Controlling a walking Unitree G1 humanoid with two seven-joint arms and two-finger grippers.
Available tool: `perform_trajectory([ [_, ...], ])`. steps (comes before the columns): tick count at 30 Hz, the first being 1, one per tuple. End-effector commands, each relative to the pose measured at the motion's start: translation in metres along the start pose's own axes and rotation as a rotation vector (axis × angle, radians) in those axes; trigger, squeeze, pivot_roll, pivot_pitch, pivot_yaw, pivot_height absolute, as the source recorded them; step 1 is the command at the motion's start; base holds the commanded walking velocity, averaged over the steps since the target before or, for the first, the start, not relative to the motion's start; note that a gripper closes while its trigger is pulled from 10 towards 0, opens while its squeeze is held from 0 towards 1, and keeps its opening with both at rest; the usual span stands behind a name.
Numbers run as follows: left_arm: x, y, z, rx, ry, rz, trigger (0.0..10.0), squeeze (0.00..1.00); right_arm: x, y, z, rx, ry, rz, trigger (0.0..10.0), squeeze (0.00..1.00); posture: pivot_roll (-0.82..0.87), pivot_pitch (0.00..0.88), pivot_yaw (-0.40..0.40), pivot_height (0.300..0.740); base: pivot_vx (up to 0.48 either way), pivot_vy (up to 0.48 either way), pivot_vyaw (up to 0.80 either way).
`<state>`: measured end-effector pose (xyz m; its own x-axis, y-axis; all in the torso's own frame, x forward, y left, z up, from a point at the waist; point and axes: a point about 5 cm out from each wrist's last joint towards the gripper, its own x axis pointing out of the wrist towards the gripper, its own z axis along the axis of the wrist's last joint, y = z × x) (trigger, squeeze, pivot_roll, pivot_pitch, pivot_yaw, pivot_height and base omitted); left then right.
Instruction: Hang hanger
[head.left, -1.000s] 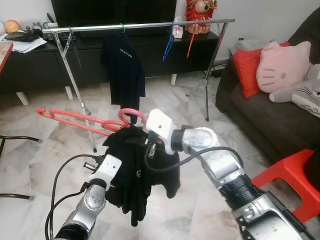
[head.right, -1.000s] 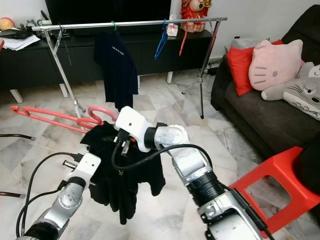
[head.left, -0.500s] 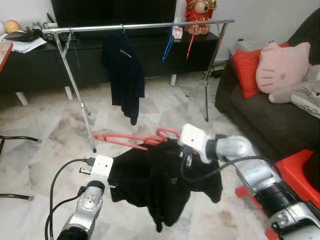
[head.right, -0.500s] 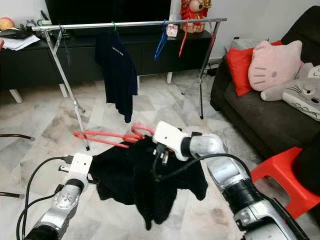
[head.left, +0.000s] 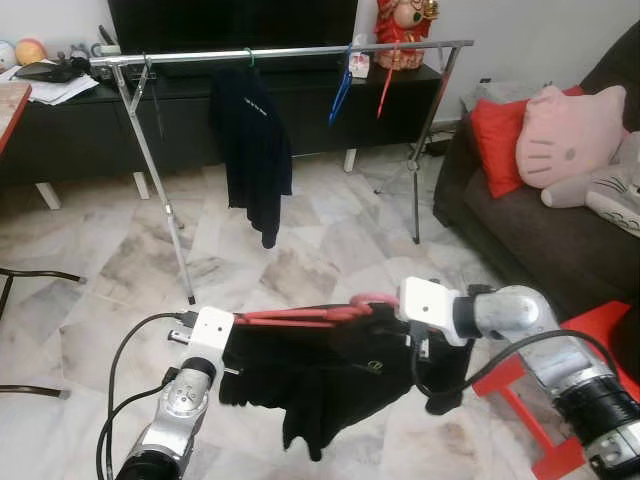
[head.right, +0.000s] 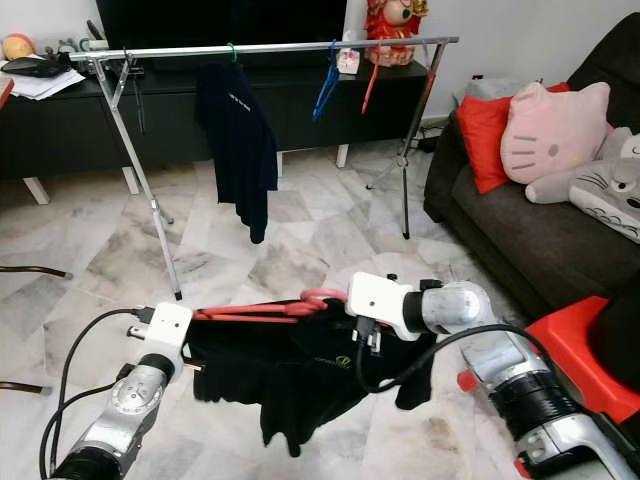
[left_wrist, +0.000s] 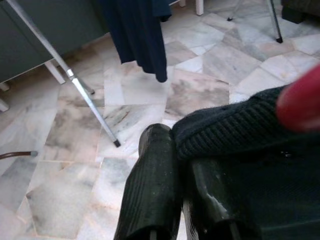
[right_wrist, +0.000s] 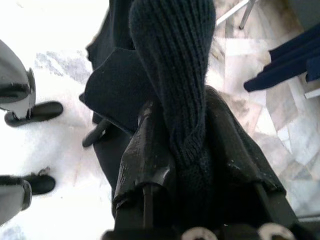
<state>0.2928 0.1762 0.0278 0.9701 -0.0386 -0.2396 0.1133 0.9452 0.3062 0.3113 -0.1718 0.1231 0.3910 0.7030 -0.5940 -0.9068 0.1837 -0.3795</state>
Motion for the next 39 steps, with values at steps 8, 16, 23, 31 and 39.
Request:
perform_trajectory([
  [8, -0.009, 0.030, -0.023, -0.032, 0.123, 0.126, 10.0, 0.00, -0.035, -0.012, -0.033, -0.079, 0.280, -0.047, 0.0, 0.00, -0.09, 0.000, -0.082, 0.740, 0.000, 0.000, 0.00],
  [16, -0.006, 0.032, -0.016, -0.016, 0.098, 0.105, 10.0, 0.00, -0.025, -0.013, -0.036, -0.104, 0.331, -0.085, 0.0, 0.00, -0.08, 0.000, -0.085, 0.740, 0.000, 0.000, 0.00],
  [23, -0.002, 0.027, -0.009, 0.010, 0.083, 0.061, 10.0, 0.00, -0.026, -0.018, -0.044, -0.122, 0.426, -0.142, 0.0, 0.00, -0.08, 0.000, -0.086, 0.740, 0.000, 0.000, 0.00],
  [31, 0.004, 0.005, 0.015, -0.011, 0.006, -0.107, 10.0, 0.00, -0.006, -0.009, -0.044, -0.081, 0.424, -0.173, 0.0, 0.00, -0.08, 0.000, -0.088, 0.740, 0.000, 0.000, 0.00],
  [39, 0.005, -0.009, 0.040, -0.046, -0.048, -0.254, 10.0, 0.00, 0.015, 0.003, -0.044, -0.023, 0.408, -0.189, 0.0, 0.00, -0.07, 0.000, -0.089, 0.740, 0.000, 0.000, 0.00],
])
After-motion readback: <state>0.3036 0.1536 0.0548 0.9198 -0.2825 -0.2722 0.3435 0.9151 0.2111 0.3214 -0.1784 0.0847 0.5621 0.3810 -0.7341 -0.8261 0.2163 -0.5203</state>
